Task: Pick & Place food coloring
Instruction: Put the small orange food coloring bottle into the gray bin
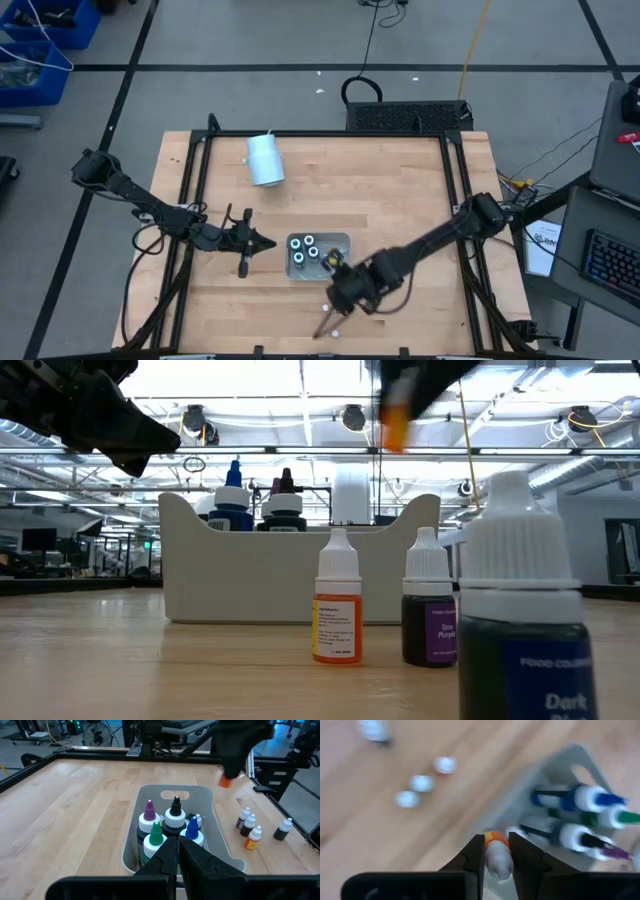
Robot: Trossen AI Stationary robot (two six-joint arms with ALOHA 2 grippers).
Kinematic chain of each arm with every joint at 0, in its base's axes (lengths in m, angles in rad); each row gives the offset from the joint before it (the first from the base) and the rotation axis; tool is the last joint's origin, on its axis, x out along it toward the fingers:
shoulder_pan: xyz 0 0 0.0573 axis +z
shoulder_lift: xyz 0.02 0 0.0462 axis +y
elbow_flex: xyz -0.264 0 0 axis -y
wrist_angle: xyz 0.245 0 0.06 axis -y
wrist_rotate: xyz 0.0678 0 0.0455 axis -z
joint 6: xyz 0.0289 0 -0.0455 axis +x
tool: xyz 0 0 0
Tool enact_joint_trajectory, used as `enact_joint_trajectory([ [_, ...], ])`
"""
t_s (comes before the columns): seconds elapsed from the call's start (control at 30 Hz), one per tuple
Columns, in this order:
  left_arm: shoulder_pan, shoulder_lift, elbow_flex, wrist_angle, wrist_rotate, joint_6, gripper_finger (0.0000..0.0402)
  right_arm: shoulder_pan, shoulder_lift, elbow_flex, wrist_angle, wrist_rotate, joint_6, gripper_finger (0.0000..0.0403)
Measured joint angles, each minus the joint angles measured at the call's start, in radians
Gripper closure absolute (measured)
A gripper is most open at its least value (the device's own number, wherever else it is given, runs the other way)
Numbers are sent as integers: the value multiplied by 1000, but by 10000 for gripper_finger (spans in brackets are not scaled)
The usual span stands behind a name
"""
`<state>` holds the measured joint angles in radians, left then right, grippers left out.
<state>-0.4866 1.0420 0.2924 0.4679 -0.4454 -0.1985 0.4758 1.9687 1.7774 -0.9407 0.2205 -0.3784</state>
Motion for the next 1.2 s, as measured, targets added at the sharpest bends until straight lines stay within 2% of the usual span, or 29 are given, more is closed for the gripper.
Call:
enact_joint_trajectory([
  [0.27,0,0,0,6,0,7,380,-109,3,-31,24,-41,-1,347],
  [0.77,0,0,0,0,0,38,380,-162,11,-154,150,-200,26,347],
  [1.2,0,0,0,5,0,38,380,-172,14,-156,128,-226,30,346],
])
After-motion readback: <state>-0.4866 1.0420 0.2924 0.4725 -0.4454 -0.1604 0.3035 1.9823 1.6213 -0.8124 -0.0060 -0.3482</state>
